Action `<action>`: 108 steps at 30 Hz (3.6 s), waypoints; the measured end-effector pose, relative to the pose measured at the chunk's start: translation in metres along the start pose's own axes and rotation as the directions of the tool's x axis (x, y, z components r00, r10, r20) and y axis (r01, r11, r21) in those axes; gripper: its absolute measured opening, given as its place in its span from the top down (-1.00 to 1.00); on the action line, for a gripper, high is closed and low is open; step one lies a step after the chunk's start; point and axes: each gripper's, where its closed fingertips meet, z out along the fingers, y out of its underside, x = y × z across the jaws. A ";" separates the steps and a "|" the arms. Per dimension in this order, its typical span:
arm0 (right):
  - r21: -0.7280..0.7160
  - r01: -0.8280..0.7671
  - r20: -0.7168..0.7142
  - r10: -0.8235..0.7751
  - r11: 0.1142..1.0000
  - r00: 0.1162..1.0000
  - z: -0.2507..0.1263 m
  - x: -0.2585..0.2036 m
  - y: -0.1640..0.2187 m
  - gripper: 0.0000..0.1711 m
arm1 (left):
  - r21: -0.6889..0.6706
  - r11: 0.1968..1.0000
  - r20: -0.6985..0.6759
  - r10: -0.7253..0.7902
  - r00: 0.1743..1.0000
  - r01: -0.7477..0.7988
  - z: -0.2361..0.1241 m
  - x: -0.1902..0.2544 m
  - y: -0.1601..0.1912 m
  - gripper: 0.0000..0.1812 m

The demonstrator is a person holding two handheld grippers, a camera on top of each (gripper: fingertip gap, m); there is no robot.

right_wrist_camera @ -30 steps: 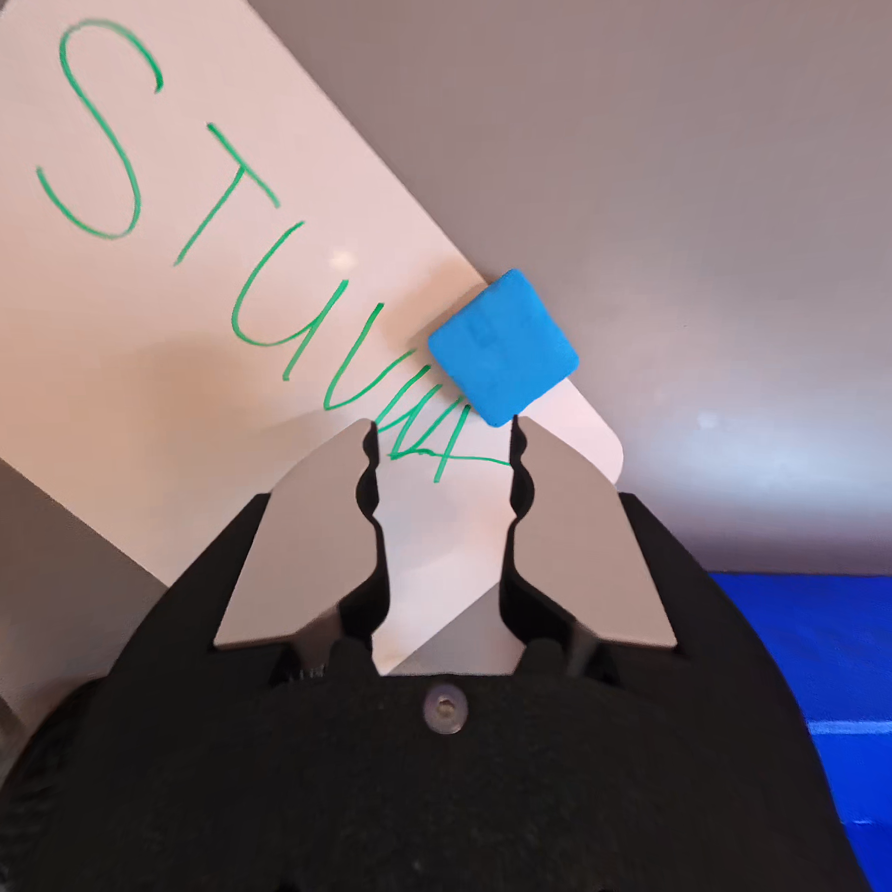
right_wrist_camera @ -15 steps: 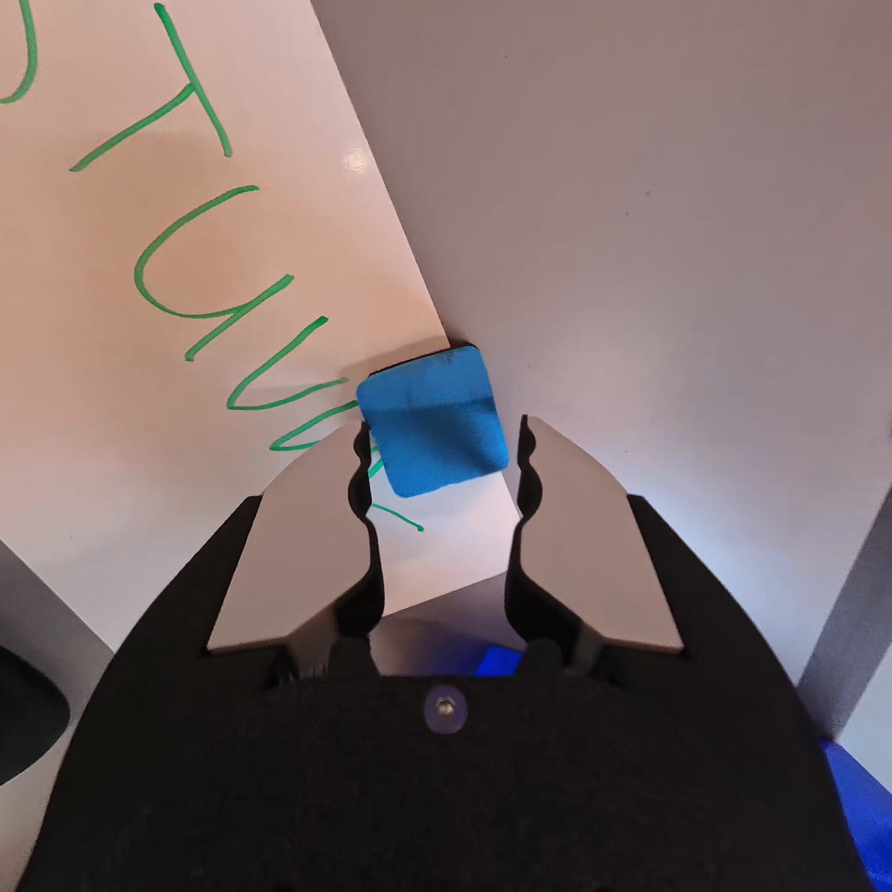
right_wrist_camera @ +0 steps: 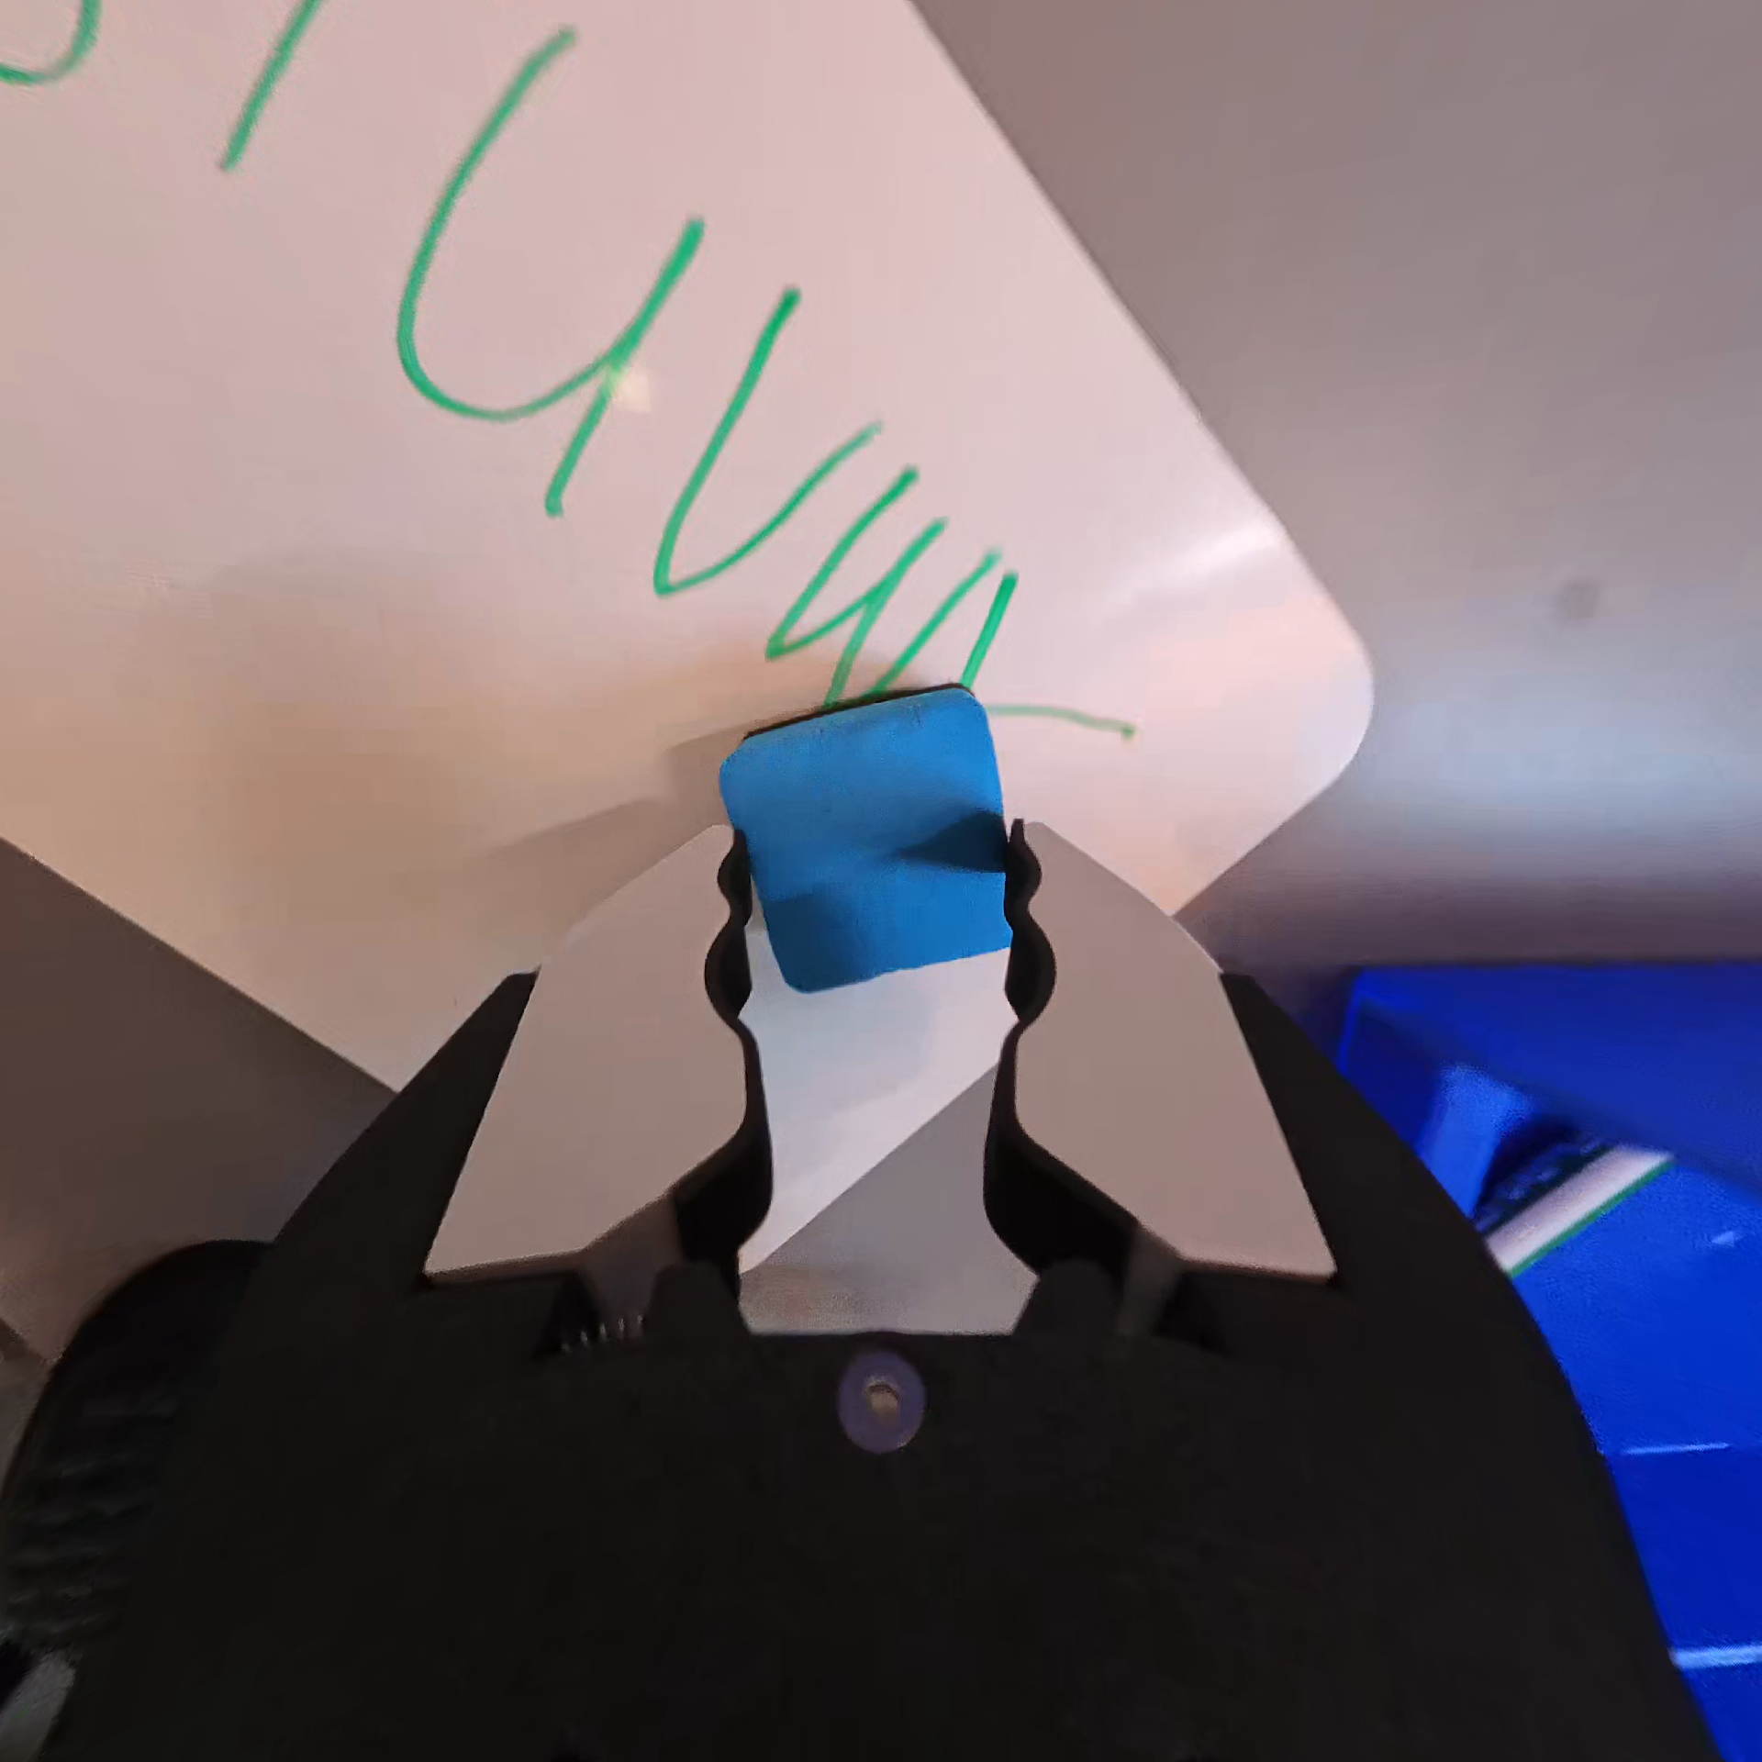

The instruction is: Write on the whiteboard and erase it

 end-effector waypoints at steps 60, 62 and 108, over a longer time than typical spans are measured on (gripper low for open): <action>-0.159 0.151 0.071 -0.141 0.976 0.987 0.016 -0.052 -0.040 0.41 | -0.249 0.950 -0.195 0.144 0.970 -0.190 0.053 0.045 -0.003 1.00; -0.194 0.014 0.012 -0.012 0.981 1.000 0.016 -0.009 -0.030 0.41 | -0.254 0.946 -0.192 0.153 0.969 -0.200 0.053 0.045 -0.003 1.00; -0.279 0.184 0.067 -0.172 0.943 0.983 0.022 -0.028 -0.056 0.41 | -0.281 0.931 -0.179 0.189 0.966 -0.234 0.044 0.054 0.000 1.00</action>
